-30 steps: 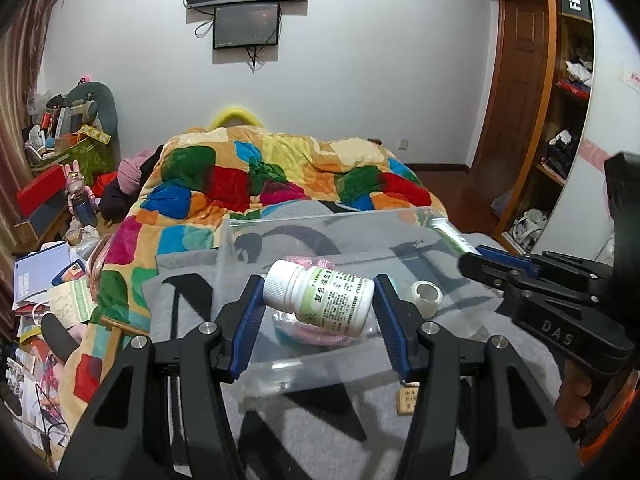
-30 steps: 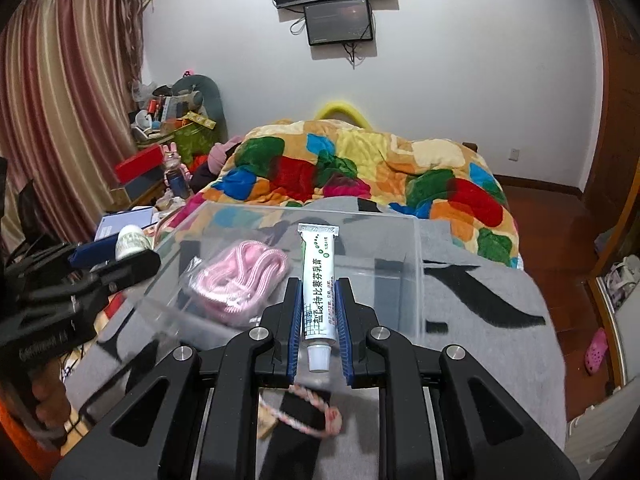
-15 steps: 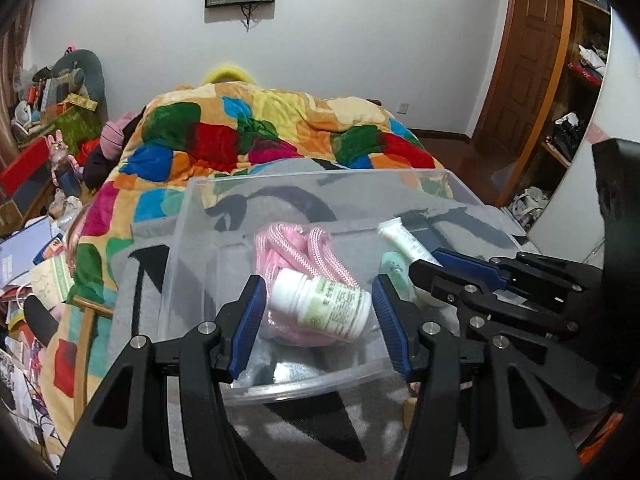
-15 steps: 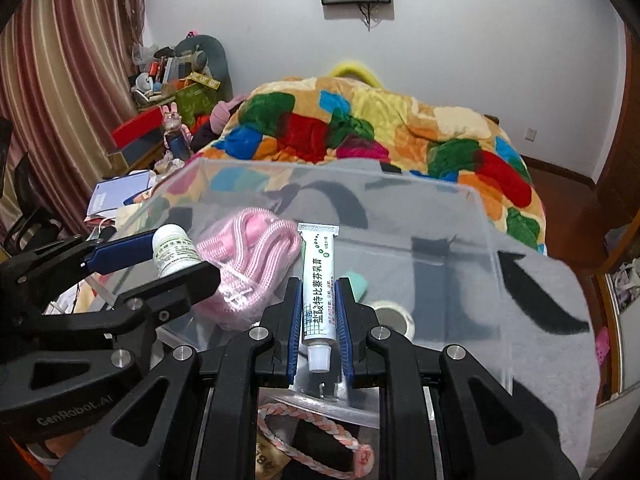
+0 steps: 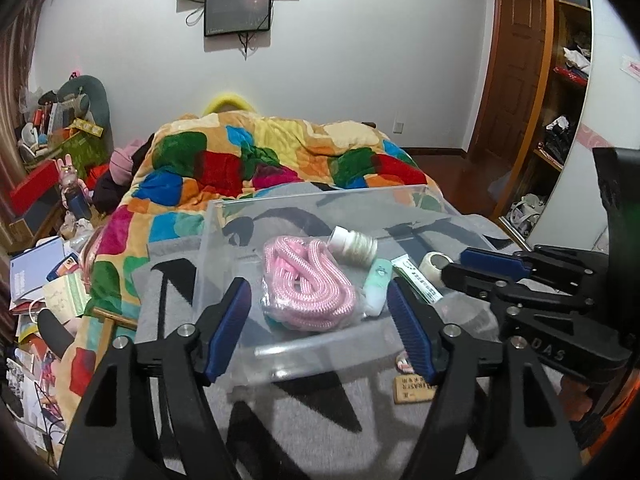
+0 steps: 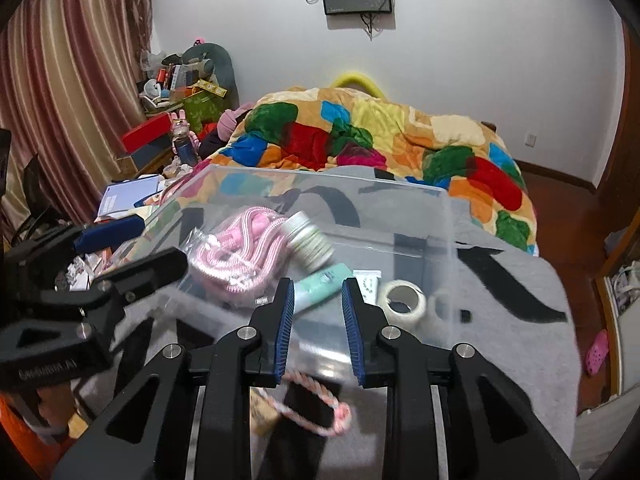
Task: Organize objects
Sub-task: 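Grasp the braided rope toy with the right tool while the left tool reaches for the eraser, then grasp the tan eraser with the left tool while the right tool carries the rope toy over the box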
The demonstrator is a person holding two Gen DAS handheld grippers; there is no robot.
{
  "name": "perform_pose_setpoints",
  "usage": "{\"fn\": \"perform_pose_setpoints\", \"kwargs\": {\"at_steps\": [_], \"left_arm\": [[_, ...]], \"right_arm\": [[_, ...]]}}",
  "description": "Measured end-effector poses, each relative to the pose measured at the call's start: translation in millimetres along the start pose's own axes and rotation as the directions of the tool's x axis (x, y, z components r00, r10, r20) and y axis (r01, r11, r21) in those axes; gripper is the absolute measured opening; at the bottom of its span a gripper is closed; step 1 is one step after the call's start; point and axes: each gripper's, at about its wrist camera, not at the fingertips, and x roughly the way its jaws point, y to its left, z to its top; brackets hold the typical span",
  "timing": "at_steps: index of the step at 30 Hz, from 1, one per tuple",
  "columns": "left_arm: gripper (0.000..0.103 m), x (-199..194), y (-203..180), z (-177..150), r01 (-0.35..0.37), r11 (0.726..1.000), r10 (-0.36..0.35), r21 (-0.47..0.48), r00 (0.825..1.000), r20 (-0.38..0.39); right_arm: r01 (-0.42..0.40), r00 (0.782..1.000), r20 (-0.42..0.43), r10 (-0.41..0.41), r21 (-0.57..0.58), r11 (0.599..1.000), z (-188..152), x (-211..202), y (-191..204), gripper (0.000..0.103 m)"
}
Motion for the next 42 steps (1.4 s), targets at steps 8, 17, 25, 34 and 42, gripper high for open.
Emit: {"fn": "perform_pose_setpoints", "kwargs": {"at_steps": [8,17,25,34,42], "left_arm": [[0.081,-17.9,-6.8,-17.5,0.007,1.0,-0.007,0.026,1.0,0.011],[0.087,-7.6,-20.6,-47.9,0.038,0.997,-0.034,0.061,0.997,-0.066],[0.087,22.4,-41.1,-70.5,0.073,0.993,-0.055,0.095,0.983,-0.177],[0.072,46.5,-65.1,-67.2,0.081,0.99,-0.054,0.119,0.975,-0.214],[0.039,43.8,-62.0,-69.2,0.128,0.988,-0.107,0.086,0.969,-0.222]], "right_arm": [[0.05,0.999,0.017,-0.049,-0.059,0.997,-24.3,-26.6,0.0,0.022],[0.064,0.996,-0.052,-0.069,-0.095,0.993,-58.1,-15.9,2.7,0.022],[0.038,0.984,-0.171,-0.044,-0.04,0.998,-68.3,18.3,-10.2,0.022],[0.058,0.993,-0.106,-0.058,-0.009,0.998,-76.1,-15.9,-23.0,0.011],[0.035,0.998,-0.045,-0.032,0.057,0.998,-72.2,-52.0,-39.5,0.011]]}}
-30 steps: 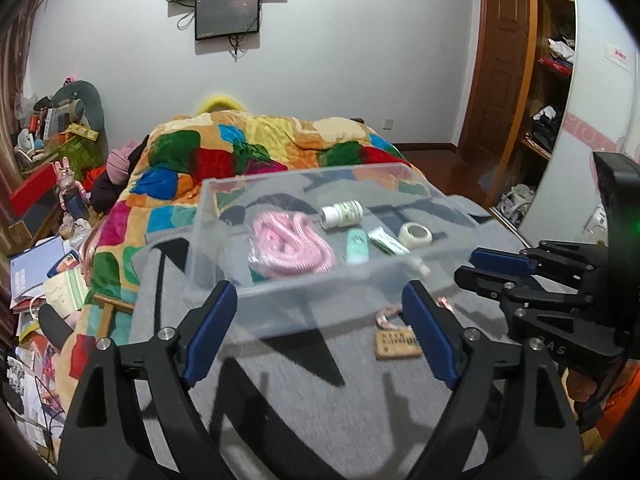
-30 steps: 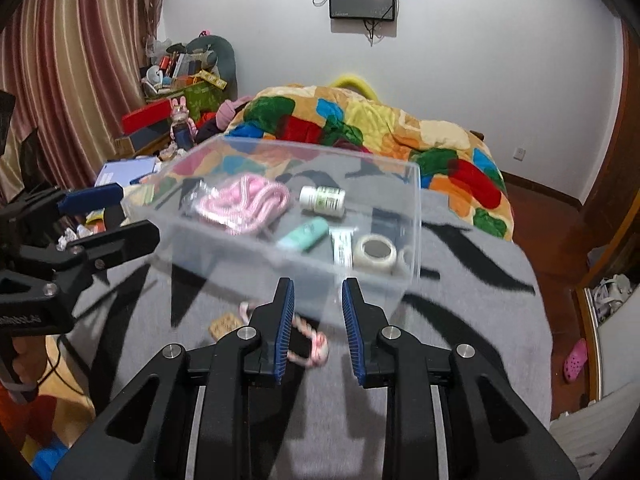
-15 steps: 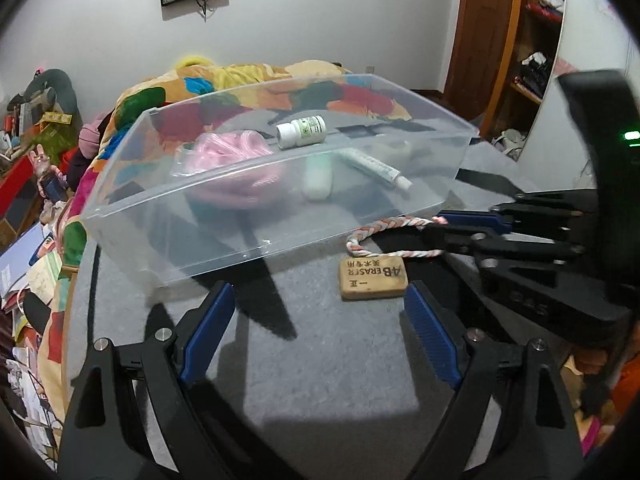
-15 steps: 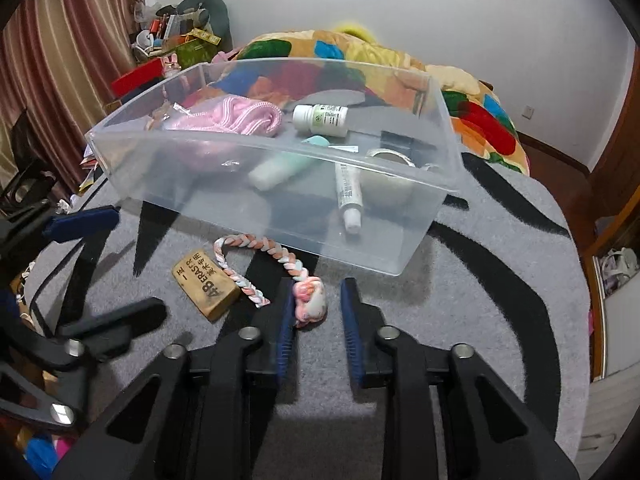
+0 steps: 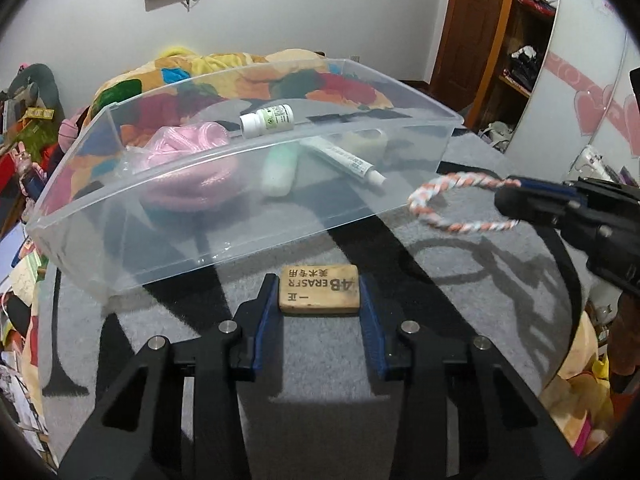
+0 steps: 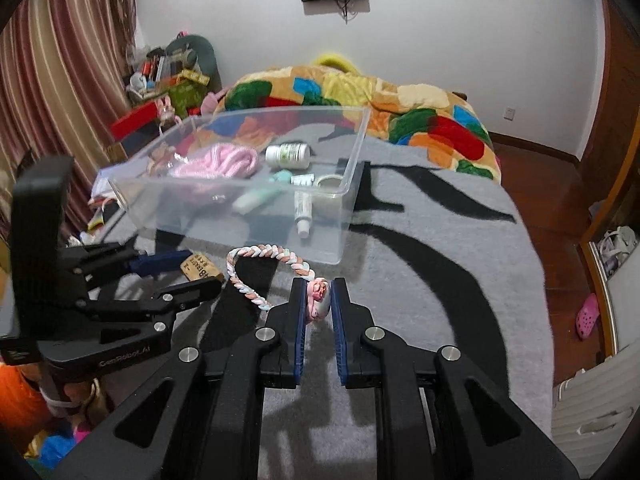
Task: Organize objects
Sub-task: 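Grasp the tan eraser with the left tool while the right tool carries the rope toy over the box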
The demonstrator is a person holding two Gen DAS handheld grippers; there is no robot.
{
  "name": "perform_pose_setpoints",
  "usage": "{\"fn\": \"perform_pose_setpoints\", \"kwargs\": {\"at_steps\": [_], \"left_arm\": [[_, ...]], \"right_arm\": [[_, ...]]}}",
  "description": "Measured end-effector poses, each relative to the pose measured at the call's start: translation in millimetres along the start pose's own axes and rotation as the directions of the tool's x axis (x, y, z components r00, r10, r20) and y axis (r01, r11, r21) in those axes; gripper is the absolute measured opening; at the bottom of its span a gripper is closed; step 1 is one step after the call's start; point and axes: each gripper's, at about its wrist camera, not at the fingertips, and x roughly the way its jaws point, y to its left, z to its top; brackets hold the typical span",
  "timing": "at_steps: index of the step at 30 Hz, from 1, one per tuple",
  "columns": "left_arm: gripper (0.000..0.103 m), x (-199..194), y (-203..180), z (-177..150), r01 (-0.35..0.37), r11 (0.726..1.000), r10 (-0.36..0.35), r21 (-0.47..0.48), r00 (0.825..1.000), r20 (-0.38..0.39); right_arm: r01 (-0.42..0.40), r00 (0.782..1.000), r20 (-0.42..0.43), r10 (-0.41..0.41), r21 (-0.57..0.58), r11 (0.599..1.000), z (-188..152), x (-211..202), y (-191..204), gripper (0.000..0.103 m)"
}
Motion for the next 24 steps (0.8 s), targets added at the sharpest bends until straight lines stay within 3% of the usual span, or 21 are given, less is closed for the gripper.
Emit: {"fn": "perform_pose_setpoints", "kwargs": {"at_steps": [14,24], "left_arm": [[0.039,-59.3,18.8,19.4,0.021,0.999,-0.013,-0.049,0.987,0.16],[0.039,-65.5,33.9,46.8,0.002,0.996,0.016,-0.088,0.978,0.206]], "right_arm": [[-0.036,0.992,0.119,0.038,-0.026,0.999,38.4,-15.4,21.8,0.011],[-0.029,0.994,0.106,0.031,-0.017,0.999,76.4,20.4,28.7,0.011]]}}
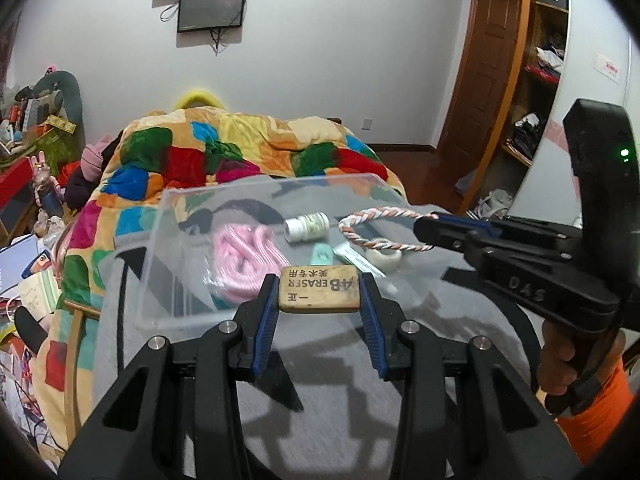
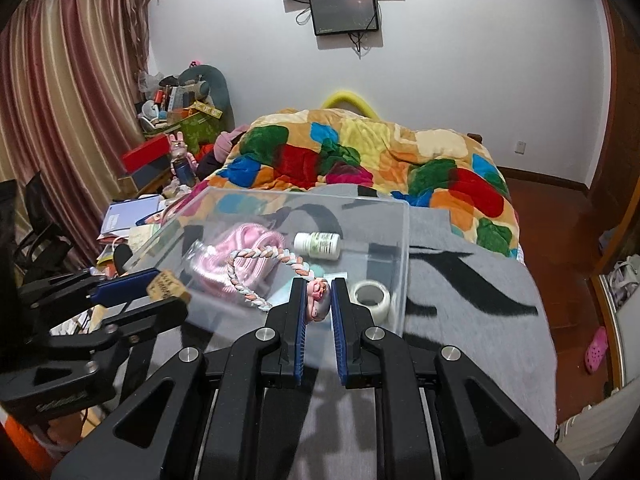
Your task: Organize objects
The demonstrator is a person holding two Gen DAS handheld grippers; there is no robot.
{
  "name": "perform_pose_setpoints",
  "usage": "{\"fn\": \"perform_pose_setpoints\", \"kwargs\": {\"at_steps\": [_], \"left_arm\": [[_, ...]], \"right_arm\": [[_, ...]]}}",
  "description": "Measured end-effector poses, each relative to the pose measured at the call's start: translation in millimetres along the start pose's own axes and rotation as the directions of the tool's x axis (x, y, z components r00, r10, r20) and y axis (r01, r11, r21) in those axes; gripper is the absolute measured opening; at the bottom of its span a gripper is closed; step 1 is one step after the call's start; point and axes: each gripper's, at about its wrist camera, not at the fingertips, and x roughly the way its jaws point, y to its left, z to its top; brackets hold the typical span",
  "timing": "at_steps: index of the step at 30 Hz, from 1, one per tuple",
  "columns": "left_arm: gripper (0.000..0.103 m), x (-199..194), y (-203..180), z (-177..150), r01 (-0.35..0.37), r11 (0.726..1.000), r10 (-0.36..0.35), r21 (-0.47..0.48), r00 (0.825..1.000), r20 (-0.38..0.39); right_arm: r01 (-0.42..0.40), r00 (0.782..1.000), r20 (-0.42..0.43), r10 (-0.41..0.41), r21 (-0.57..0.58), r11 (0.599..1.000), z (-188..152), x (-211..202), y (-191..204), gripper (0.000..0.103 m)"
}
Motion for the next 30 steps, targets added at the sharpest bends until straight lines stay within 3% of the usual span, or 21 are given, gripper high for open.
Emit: {"fn": "perform_pose_setpoints", "kwargs": {"at_steps": [13,16,17,18,20,25,30], "left_arm": [[0.039,39.9,14.1,12.2,-0.018,0.999,0.016,-0.032,0.998,-0.064],[0.04,42.8,14.2,9.6,-0.019,0.999,0.017,-0.032,0.997,-0.072],[0.04,42.1,13.4,8.9,-0.023,0.999,0.021,-0.028,0.997,-0.071],[0.04,41.4,13.1,8.4,-0.026,0.999,0.024,-0.025,0.997,-0.069],[0.04,37.0,11.5,7.7,-0.027,1.0,0.026,-0.014,0.998,-0.06],[0.043,18.9,9.2,5.8,-0.048,0.999,0.048,0.012,0.999,-0.015],[0.056,0.3,11.3,-2.1,-0.064,0.998,0.064,0.006,0.998,0.028]], "right_arm": [[0.032,0.993,-0.114,-0.036,-0.034,0.999,8.2,53.6,4.7,0.011],[0.022,0.99,-0.135,-0.029,-0.054,0.998,4.5,53.0,6.7,0.019],[0.02,0.99,-0.139,-0.028,-0.061,0.998,3.4,52.2,7.2,0.028],[0.015,0.99,-0.14,-0.024,-0.066,0.998,2.0,49.6,7.6,0.038],[0.015,0.992,-0.127,-0.023,-0.069,0.997,1.2,43.9,9.1,0.041],[-0.015,0.997,-0.082,0.01,-0.062,0.998,1.9,22.1,12.2,0.042],[-0.049,0.999,-0.023,0.048,-0.055,0.997,0.3,-2.4,16.8,0.044]]}}
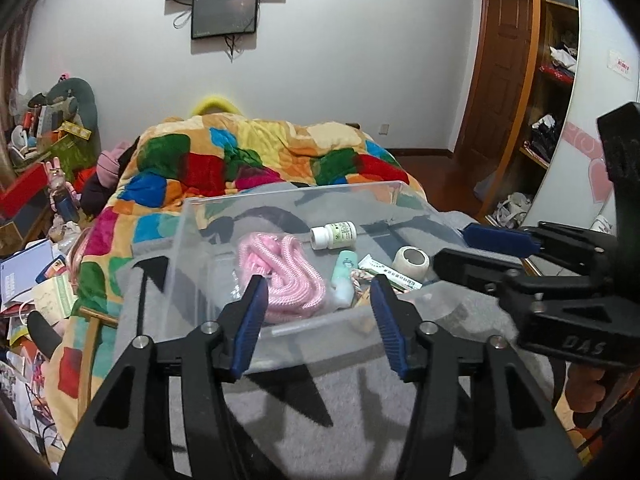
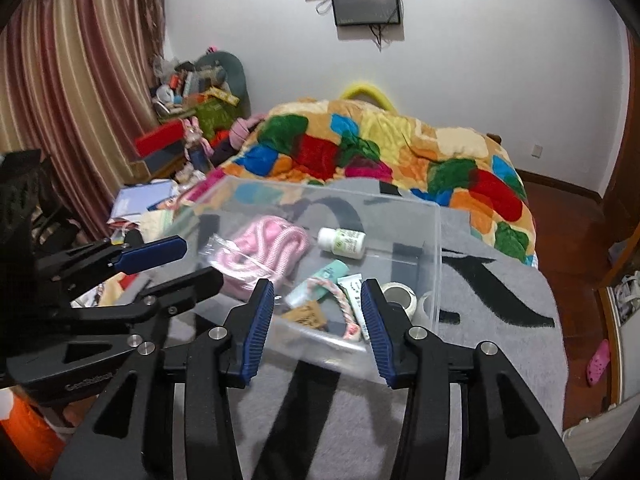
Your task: Organize objects
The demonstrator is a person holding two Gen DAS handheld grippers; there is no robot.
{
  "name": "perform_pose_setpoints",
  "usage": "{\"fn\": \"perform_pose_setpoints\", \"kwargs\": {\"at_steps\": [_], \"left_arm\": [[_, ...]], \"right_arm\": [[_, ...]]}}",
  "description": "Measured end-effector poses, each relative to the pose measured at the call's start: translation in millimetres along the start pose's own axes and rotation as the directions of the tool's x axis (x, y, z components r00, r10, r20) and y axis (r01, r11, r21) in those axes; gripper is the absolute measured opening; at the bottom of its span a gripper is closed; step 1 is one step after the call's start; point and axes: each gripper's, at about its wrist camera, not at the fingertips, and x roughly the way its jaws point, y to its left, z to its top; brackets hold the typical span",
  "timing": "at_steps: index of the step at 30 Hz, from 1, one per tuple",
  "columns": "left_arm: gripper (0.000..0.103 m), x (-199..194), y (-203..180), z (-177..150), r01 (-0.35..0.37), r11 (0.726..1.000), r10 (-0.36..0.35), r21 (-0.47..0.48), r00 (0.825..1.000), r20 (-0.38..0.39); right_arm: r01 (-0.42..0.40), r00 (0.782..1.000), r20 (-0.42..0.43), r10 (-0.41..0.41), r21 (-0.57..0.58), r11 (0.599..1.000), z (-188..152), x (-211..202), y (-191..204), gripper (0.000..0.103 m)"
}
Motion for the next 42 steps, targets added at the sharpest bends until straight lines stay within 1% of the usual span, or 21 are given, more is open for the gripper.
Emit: {"fn": "perform_pose_setpoints", "kwargs": {"at_steps": [1,3,7,8,9,13,15,17,20,25,42], "left_arm": [[0.058,-3.2,1.4,-1.9,0.002,1.0,-0.002,-0.003,1.0,0.007],[0.065,-8.7,3.4,-6.2,0.005,1.0,-0.005,-0.009,1.0,0.021],[0.073,-18.2,5.3,-14.3,0.007,1.0,-0.007,-0.011,0.999,0.048],[0.078,-20.4,5.9,-16.5,0.007,1.0,-0.006,-0.015,0.998,0.056],[0.081,-21.4,6.3,-18.1,0.008,1.0,-0.007,-0.018,0.998,0.06],[0.084,-26.1,6.3,-26.5,0.018,1.0,-0.016,-0.023,0.998,0.067],[0.088,-27.6,6.0,-31.1,0.02,1.0,-0.019,-0.022,0.997,0.07],[0.09,-28.5,6.3,-34.6,0.019,0.999,-0.017,-0.028,0.997,0.072],[0.09,-27.7,5.9,-40.2,0.02,0.999,-0.018,-0.03,0.998,0.065],[0.09,-26.3,2.8,-45.4,0.008,1.0,-0.007,-0.024,0.998,0.057],[0.09,-25.7,3.4,-45.3,0.011,1.0,-0.009,-0.025,0.998,0.056]], "right_arm": [[0.001,1.0,0.012,-0.001,-0.004,1.0,-1.0,-4.4,2.0,0.046],[0.01,0.999,0.046,-0.009,-0.016,1.0,-5.7,-15.7,6.6,0.058],[0.023,0.996,0.092,-0.021,-0.021,1.0,-15.2,-28.8,12.6,0.067],[0.021,0.995,0.099,-0.019,-0.018,1.0,-18.7,-30.9,13.4,0.07],[0.02,0.995,0.103,-0.018,-0.015,1.0,-21.3,-32.0,13.6,0.071],[0.02,0.994,0.106,-0.019,-0.01,1.0,-32.5,-32.3,14.6,0.072],[0.017,0.994,0.103,-0.017,0.0,1.0,-36.5,-30.5,12.7,0.076],[0.015,0.995,0.103,-0.016,0.007,1.0,-39.8,-29.5,10.5,0.078],[0.025,0.995,0.097,-0.026,0.013,1.0,-45.5,-25.3,9.9,0.079],[0.016,0.997,0.08,-0.017,0.023,1.0,-51.3,-18.4,8.4,0.079],[0.015,0.996,0.083,-0.017,0.022,1.0,-56.8,-21.4,9.6,0.079]]}}
